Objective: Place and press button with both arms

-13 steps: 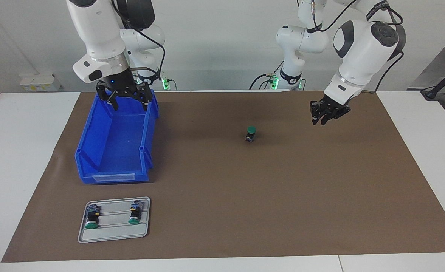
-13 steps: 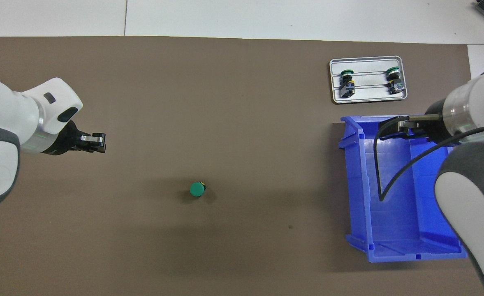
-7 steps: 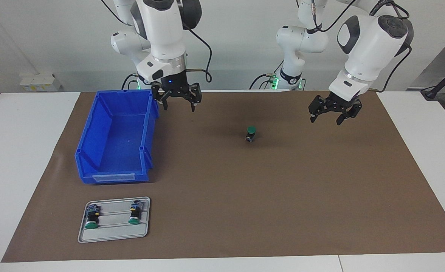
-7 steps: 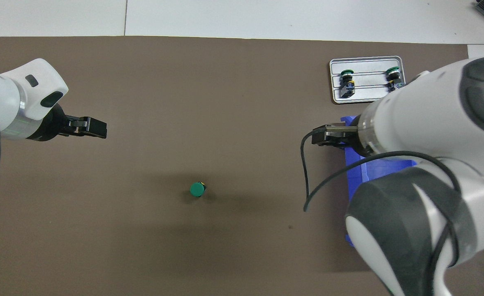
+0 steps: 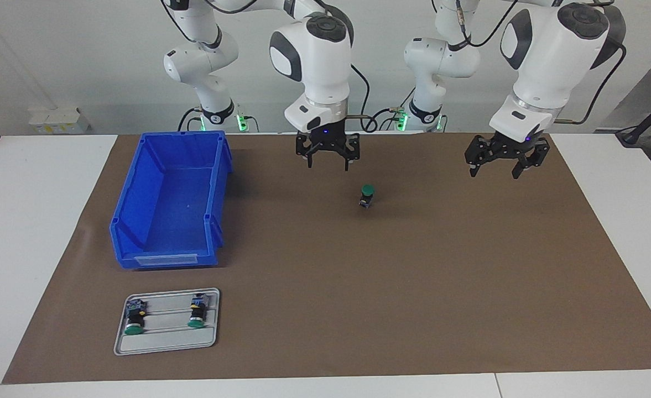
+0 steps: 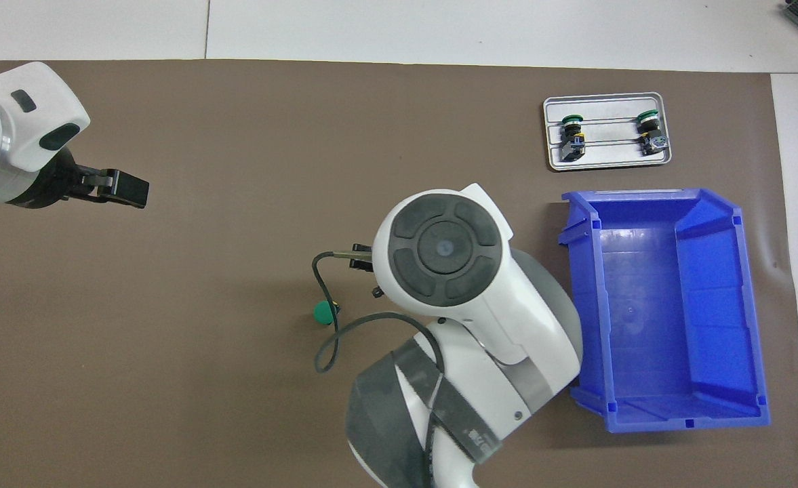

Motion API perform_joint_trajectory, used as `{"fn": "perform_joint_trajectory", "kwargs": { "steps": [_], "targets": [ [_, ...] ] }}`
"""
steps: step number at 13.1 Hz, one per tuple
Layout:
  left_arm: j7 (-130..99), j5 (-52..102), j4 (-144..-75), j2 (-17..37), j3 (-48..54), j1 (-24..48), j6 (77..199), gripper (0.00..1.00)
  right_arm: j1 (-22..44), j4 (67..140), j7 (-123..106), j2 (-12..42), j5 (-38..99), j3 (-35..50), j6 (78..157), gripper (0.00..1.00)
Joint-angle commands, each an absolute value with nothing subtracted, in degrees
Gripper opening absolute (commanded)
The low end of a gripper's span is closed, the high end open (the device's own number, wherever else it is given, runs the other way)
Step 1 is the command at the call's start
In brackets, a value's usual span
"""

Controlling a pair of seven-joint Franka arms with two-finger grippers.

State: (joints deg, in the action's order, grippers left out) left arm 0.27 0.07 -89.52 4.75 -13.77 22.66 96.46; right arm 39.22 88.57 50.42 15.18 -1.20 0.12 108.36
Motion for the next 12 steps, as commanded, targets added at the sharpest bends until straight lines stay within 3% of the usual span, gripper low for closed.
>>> {"fn": "perform_joint_trajectory", "kwargs": {
  "steps": [1,8,12],
  "targets": [
    [1.23,2.20,-85.78,7.03,-13.62,20.66,94.04,1.00,42.44,85.87,54.57,20.29,-1.84,0.00,111.17,0.96],
    [3.86,1.85,-97.80,1.50,-13.62,20.74,97.73,1.00,48.25,86.65,57.22,28.03,-4.66,0.00,120.75,0.94],
    [3.96,1.76,-98.26,1.14,-13.62,20.66,97.47,1.00,48.43,90.77,52.22,28.56,-5.36,0.00,124.08,0.87]
  ]
}}
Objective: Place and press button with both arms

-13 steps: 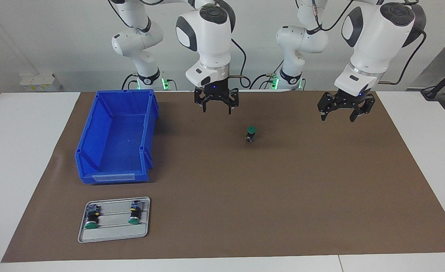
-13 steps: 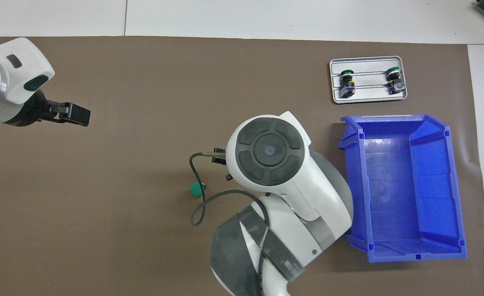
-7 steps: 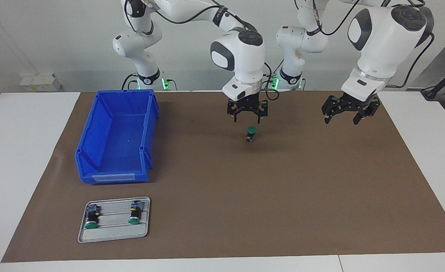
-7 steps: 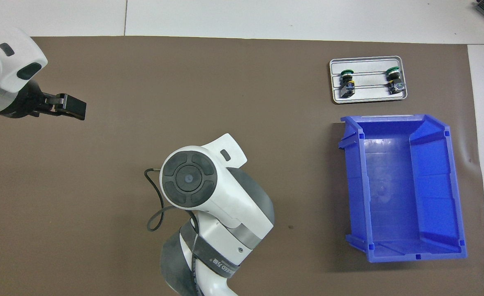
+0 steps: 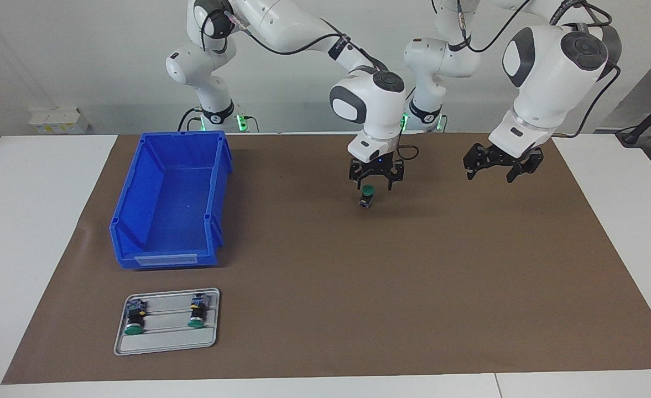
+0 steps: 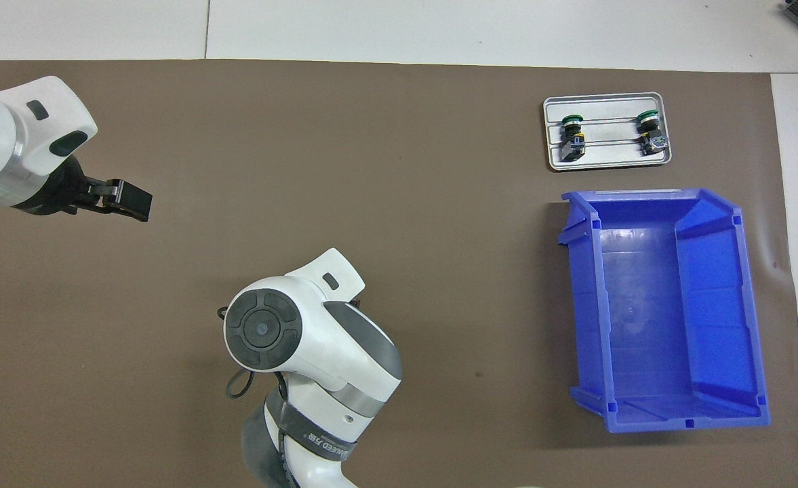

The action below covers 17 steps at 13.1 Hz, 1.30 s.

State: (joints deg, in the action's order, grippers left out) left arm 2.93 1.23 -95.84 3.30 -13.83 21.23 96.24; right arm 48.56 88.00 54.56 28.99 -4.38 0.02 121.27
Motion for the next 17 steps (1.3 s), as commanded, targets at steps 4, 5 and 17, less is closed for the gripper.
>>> {"fn": "perform_joint_trajectory", "kwargs": {
  "steps": [4,5,17],
  "targets": [
    [3.69,1.76,-98.26,1.14,-13.71,20.57,97.38,1.00,48.86,94.74,51.42,27.51,-5.36,0.00,125.95,0.85],
    [3.69,1.76,-98.26,1.14,-13.71,20.57,97.21,1.00,49.39,95.44,51.33,27.07,-5.36,0.00,125.95,0.84],
    [3.34,1.76,-97.82,0.79,-13.89,19.95,97.47,1.00,48.78,95.19,50.19,25.76,-5.36,0.00,125.69,0.05]
  ]
}}
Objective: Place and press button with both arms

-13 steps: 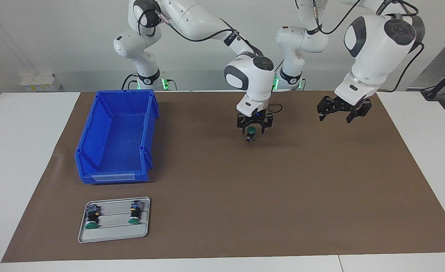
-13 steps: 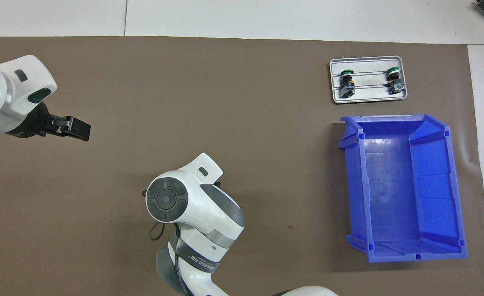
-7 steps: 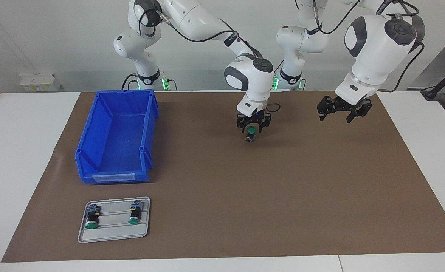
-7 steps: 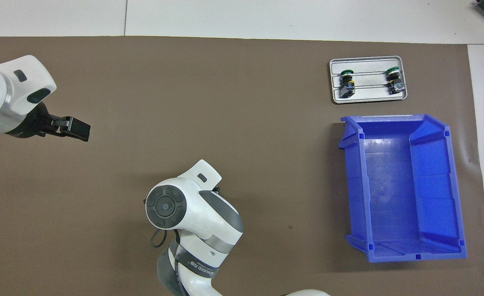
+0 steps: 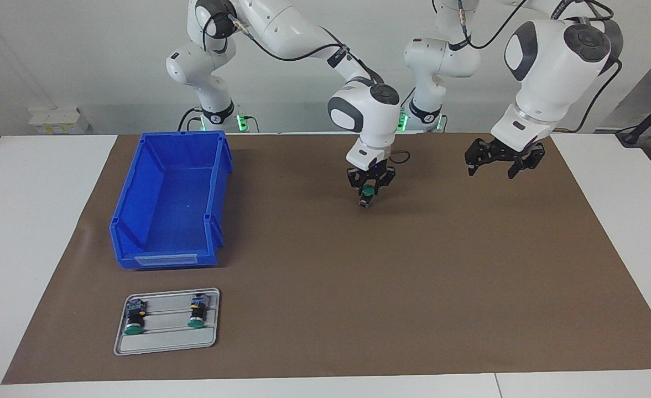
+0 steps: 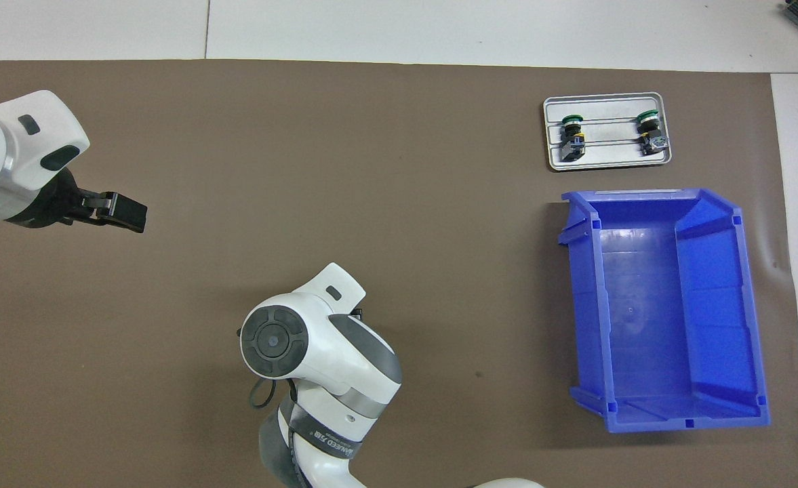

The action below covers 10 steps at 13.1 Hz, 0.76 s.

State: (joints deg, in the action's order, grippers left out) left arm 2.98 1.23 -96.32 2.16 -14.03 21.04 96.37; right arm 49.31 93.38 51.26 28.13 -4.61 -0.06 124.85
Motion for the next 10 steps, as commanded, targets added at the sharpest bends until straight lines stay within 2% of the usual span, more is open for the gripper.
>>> {"fn": "perform_joint_trajectory", "kwargs": {
  "steps": [1,5,8,10],
  "targets": [
    [3.34,1.76,-97.82,0.79,-13.89,19.86,97.47,1.00,48.43,95.27,50.19,24.88,-5.27,0.00,125.34,0.00],
    [3.34,1.76,-97.82,0.79,-13.89,19.78,97.47,1.00,45.54,97.03,52.89,19.52,-4.31,-0.09,123.05,0.00],
    [3.34,1.76,-97.82,0.70,-13.89,19.78,97.47,1.00,41.59,97.56,58.86,18.37,-4.31,-0.09,123.40,0.00],
    [3.34,1.76,-97.82,0.79,-13.89,19.78,97.47,1.00,37.11,97.91,60.56,14.78,-4.31,-0.09,121.65,0.00]
  ]
}}
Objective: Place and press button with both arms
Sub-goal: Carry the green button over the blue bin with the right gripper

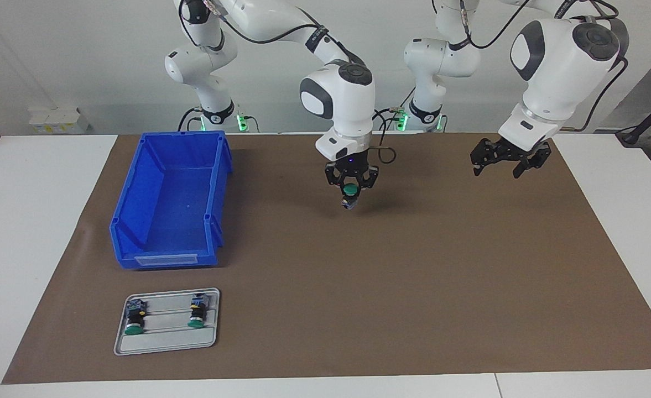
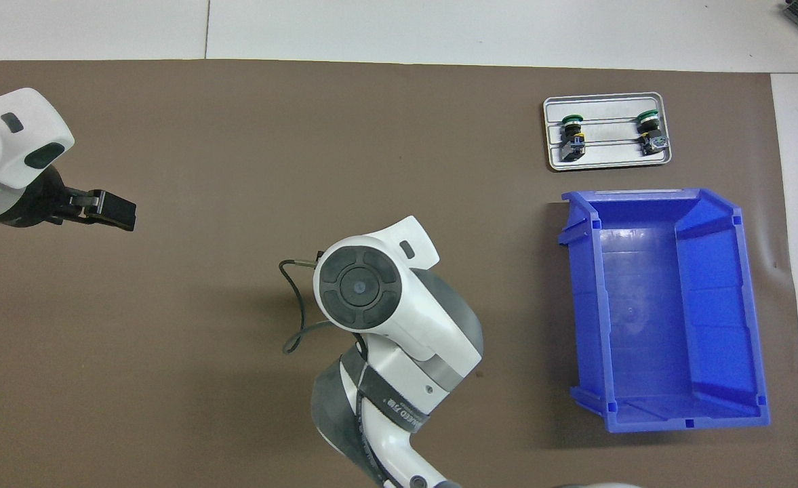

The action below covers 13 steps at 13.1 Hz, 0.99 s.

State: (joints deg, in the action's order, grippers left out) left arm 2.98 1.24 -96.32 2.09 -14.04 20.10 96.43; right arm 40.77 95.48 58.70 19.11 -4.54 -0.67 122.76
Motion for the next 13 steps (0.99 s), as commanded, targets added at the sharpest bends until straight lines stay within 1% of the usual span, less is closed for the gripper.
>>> {"fn": "perform_joint_trajectory", "kwargs": {
  "steps": [1,3,5,7,11,13],
  "targets": [
    [3.34,1.76,-97.82,0.70,-13.89,19.78,97.56,1.00,35.09,97.91,60.12,13.63,-4.31,-0.09,119.20,0.00],
    [3.34,1.76,-97.82,0.70,-13.89,19.78,97.47,1.00,30.52,98.08,61.34,11.53,-4.31,-0.09,115.94,0.00],
    [3.34,1.76,-97.82,0.79,-13.89,19.78,97.47,1.00,25.60,98.26,60.47,9.33,-4.31,-0.09,115.66,0.00],
    [3.34,1.76,-97.82,0.70,-13.89,19.78,97.47,1.00,21.46,99.92,61.25,6.95,-4.22,-0.09,115.66,0.00],
    [3.34,1.76,-97.82,0.70,-13.89,19.78,97.47,1.00,13.82,101.69,60.21,5.19,-4.31,-0.26,115.31,0.00],
    [3.34,1.76,-97.82,0.70,-13.89,19.78,97.47,1.00,12.22,101.69,61.26,5.19,-4.22,-0.52,115.31,0.00]
  ]
}}
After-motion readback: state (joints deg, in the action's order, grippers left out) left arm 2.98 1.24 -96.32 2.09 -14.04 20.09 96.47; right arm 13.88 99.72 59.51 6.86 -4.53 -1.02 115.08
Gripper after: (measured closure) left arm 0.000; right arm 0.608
